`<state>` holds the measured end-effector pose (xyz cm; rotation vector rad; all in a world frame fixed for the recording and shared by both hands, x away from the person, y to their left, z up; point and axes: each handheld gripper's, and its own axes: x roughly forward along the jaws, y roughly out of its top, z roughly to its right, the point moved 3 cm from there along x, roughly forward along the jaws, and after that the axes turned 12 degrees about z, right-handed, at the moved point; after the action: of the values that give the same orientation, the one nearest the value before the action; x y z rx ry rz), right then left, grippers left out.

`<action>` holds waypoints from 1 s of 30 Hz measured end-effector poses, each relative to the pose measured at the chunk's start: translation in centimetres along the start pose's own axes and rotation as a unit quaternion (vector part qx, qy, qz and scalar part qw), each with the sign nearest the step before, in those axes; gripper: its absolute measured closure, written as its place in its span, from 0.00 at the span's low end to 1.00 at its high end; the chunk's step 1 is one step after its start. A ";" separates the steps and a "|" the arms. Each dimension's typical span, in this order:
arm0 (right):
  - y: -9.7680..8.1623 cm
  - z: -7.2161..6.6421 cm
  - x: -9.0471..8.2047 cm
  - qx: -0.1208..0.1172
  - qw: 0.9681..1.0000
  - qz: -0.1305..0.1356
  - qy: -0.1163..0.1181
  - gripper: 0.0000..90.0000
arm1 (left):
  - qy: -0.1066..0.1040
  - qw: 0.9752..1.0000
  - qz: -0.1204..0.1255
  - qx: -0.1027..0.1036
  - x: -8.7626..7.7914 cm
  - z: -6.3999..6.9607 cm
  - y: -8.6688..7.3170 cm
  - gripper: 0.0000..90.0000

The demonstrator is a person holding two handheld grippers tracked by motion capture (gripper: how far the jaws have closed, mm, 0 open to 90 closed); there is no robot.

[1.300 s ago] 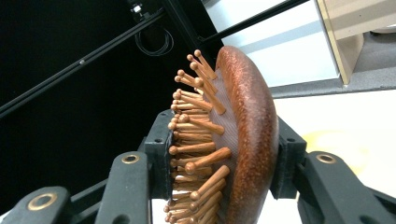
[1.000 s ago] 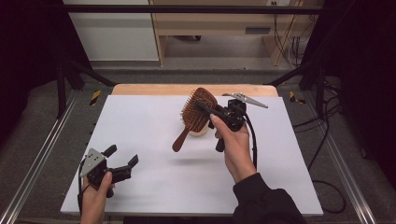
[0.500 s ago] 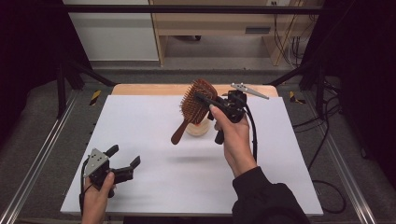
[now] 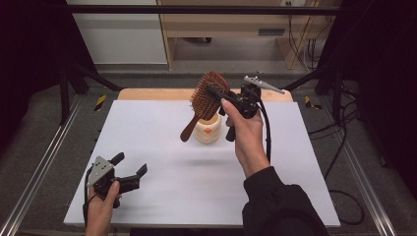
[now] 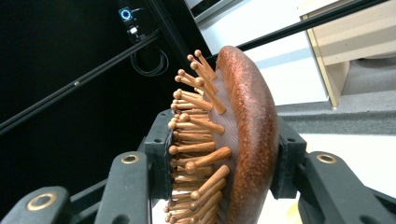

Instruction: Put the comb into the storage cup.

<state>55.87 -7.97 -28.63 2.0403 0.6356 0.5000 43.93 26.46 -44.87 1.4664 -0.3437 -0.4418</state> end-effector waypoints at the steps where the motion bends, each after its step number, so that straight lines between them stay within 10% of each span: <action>1: 0.1 0.0 0.1 -0.005 1.000 0.002 -0.001 0.58 | 0.000 1.000 0.000 0.000 0.0 0.0 0.0 0.05; 30: 0.9 0.7 1.9 -0.011 1.000 0.011 -0.015 0.58 | 0.019 1.000 0.004 -0.004 -0.1 -0.5 0.0 0.02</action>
<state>57.98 -7.74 -28.01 2.0322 0.5884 0.4850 44.06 26.90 -44.87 1.4635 -0.3184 -0.4081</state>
